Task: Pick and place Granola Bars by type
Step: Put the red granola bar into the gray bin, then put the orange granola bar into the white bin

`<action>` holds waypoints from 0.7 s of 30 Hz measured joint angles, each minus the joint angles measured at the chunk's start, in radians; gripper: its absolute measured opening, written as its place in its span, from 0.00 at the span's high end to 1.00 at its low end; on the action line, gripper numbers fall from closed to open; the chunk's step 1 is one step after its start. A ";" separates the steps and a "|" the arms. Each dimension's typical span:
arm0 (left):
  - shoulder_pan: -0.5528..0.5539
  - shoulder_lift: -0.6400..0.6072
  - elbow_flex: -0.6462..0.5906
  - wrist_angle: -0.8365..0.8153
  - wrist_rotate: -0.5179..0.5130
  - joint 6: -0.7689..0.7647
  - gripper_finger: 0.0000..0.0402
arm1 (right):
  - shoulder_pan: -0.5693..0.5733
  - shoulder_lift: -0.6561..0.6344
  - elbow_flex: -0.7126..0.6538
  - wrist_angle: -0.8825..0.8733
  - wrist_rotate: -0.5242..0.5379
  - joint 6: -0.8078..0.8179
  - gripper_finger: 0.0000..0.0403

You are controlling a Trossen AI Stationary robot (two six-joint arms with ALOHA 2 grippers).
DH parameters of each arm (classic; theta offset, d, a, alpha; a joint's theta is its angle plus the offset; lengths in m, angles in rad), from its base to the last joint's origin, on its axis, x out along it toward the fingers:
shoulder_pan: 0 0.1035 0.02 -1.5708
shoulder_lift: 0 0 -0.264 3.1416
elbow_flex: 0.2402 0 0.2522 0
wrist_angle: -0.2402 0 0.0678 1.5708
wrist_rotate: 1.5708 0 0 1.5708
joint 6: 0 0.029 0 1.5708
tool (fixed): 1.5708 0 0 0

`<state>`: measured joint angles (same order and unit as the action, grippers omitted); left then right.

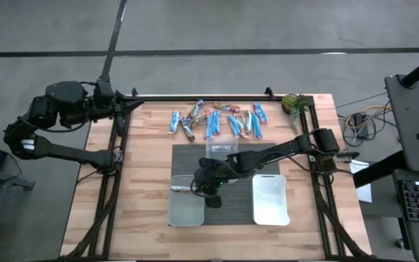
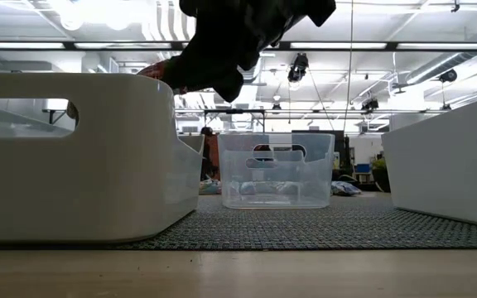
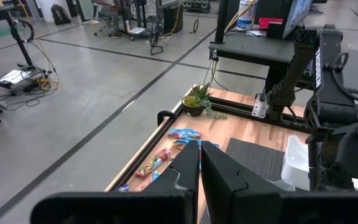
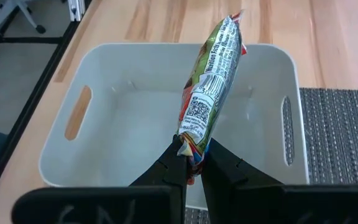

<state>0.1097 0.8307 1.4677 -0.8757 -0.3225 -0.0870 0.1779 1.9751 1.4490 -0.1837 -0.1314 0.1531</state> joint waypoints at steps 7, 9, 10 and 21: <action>0.000 0.000 0.000 0.000 0.000 0.000 1.00 | -0.001 0.000 0.000 -0.042 0.049 -0.004 0.93; 0.000 0.000 0.000 0.000 0.000 0.000 1.00 | -0.002 0.000 0.000 -0.060 0.056 -0.007 0.89; 0.000 0.000 0.000 0.000 0.000 0.000 1.00 | -0.002 0.000 0.000 -0.065 0.056 -0.006 0.87; 0.000 0.000 0.000 0.000 0.000 0.000 1.00 | -0.002 0.000 0.000 -0.069 0.056 -0.002 0.65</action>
<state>0.1097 0.8307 1.4677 -0.8757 -0.3225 -0.0868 0.1761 1.9747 1.4490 -0.2527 -0.0754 0.1507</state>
